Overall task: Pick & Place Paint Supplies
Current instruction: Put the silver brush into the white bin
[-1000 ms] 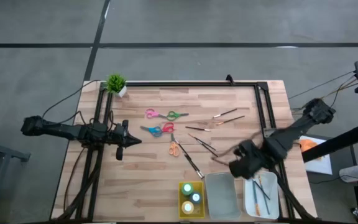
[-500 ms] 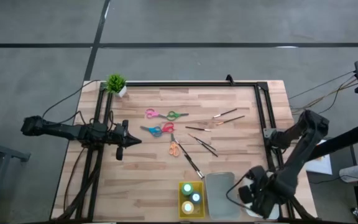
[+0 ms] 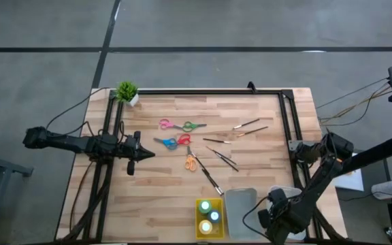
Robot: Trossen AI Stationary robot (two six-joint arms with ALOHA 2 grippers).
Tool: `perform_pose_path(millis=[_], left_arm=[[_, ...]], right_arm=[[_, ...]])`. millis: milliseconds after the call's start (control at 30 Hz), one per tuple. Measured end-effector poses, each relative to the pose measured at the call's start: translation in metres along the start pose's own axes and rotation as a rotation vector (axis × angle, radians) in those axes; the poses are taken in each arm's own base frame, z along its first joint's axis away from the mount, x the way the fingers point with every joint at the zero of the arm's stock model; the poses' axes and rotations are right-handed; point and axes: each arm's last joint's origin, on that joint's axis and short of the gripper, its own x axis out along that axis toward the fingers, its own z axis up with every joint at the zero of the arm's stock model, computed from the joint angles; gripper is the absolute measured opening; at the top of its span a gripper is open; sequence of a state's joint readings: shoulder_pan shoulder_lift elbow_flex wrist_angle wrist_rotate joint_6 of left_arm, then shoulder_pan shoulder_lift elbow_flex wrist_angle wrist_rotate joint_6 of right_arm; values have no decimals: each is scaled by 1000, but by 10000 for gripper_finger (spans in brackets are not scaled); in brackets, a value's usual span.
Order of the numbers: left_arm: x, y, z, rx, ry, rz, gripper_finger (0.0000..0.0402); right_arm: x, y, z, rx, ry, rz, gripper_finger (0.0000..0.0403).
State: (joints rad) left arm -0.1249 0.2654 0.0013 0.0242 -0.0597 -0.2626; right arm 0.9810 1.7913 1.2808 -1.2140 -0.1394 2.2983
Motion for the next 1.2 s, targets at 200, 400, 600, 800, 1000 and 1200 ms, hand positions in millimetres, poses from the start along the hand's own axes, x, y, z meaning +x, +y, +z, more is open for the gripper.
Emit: perform_pose_path(millis=[200,400,600,800,1000,1200], left_arm=[[0,0,0,0,0,0,0],[0,0,0,0,0,1,0],[0,0,0,0,0,0,0],[0,0,0,0,0,0,0],[0,0,0,0,1,1,0],[0,0,0,0,0,0,0]], right_arm=[[5,-1,0,6,-12,-16,52],[10,-2,2,8,-25,-28,78],[10,-1,1,5,-12,-13,126],[7,0,0,-2,-6,-6,132],[-12,-3,0,-20,4,39,132],[-52,-18,14,-34,-122,137,132]])
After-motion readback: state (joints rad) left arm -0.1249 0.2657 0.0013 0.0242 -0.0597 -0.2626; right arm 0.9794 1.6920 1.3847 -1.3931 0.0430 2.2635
